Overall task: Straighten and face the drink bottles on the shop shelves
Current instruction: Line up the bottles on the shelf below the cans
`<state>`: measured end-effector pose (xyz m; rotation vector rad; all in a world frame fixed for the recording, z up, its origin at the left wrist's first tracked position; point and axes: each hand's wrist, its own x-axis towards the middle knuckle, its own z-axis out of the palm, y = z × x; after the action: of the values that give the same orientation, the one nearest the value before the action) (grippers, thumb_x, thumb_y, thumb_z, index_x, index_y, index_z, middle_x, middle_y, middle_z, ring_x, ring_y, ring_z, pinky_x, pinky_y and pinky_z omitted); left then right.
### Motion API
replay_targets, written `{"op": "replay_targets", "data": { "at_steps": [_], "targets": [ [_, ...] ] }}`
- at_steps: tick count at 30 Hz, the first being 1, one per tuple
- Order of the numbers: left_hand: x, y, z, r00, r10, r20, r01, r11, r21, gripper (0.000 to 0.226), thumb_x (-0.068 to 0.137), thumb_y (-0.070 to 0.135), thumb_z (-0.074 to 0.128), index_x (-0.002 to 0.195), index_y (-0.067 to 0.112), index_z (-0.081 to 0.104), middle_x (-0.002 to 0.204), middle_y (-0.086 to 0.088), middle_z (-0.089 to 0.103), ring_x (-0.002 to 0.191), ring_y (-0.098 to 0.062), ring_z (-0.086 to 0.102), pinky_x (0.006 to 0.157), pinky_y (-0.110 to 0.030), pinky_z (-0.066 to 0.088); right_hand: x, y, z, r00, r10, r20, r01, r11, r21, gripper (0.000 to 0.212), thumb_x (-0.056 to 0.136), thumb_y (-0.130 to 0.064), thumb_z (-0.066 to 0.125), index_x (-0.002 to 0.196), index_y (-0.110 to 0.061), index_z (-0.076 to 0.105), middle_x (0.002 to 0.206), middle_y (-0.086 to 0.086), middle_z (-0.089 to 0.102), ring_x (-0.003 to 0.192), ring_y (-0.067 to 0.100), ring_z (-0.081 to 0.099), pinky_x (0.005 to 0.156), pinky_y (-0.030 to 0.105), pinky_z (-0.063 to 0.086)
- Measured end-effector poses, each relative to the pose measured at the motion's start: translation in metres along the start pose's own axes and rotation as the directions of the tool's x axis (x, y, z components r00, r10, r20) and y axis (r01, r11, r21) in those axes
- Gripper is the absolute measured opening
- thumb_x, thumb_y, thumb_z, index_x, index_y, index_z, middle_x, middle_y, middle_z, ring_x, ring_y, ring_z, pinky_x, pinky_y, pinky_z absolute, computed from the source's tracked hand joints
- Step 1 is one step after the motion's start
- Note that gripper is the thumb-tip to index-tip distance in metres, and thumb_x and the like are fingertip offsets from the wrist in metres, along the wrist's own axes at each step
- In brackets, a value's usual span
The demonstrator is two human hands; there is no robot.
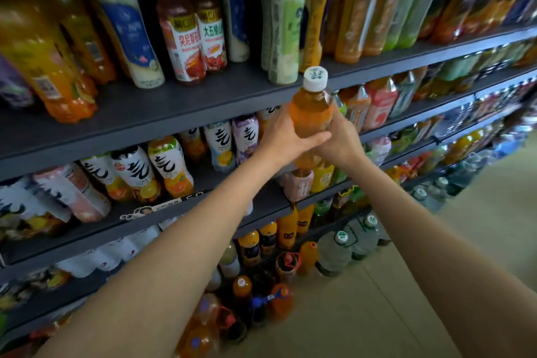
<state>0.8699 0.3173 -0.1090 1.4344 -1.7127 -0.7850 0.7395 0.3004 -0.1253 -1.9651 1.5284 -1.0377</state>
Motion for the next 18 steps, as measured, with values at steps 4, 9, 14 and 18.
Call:
{"op": "replay_targets", "data": {
  "at_steps": [4,9,14,18],
  "targets": [
    [0.009,0.056,-0.021,0.994,0.023,-0.104,-0.015,0.997,0.081,0.063,0.070,0.045,0.077,0.121,0.017,0.053,0.120,-0.004,0.060,0.111,-0.020,0.055,0.085,-0.028,0.043,0.004,-0.036,-0.041,0.994,-0.096,0.049,0.090,0.989,0.115,0.063,0.069,-0.032,0.076,0.124,-0.017,0.049,0.110,-0.007,0.060,0.102,0.006,0.055,0.082,0.021,0.045],
    [0.026,0.099,-0.016,0.999,-0.032,-0.017,0.033,0.999,0.018,0.037,0.072,0.050,0.072,0.097,0.023,0.066,0.100,0.002,0.067,0.096,-0.015,0.061,0.078,-0.027,0.046,0.006,-0.032,-0.118,0.911,0.016,0.411,-0.146,0.947,0.287,0.051,0.075,-0.036,0.073,0.119,-0.020,0.054,0.104,-0.004,0.063,0.081,0.005,0.064,0.064,0.020,0.050],
    [0.059,0.137,0.043,0.997,-0.019,0.068,0.030,0.986,-0.163,0.014,0.076,0.040,0.073,0.084,0.032,0.064,0.086,0.014,0.065,0.088,-0.008,0.061,0.068,-0.020,0.047,0.027,0.020,-0.194,0.867,0.050,0.496,-0.229,0.923,0.308,0.052,0.068,-0.034,0.072,0.115,-0.023,0.053,0.105,0.000,0.065,0.075,0.015,0.062,0.064,0.028,0.050],
    [0.104,0.172,0.117,0.997,-0.006,0.080,0.017,0.991,-0.134,0.030,0.075,0.041,0.075,0.098,0.025,0.065,0.097,0.010,0.066,0.093,-0.009,0.061,0.076,-0.025,0.051,0.056,0.072,-0.242,0.911,0.001,0.413,-0.094,0.974,0.205,0.039,0.079,-0.019,0.073,0.113,-0.025,0.054,0.097,-0.007,0.064,0.071,-0.004,0.063,0.058,0.012,0.048]
  ]
}}
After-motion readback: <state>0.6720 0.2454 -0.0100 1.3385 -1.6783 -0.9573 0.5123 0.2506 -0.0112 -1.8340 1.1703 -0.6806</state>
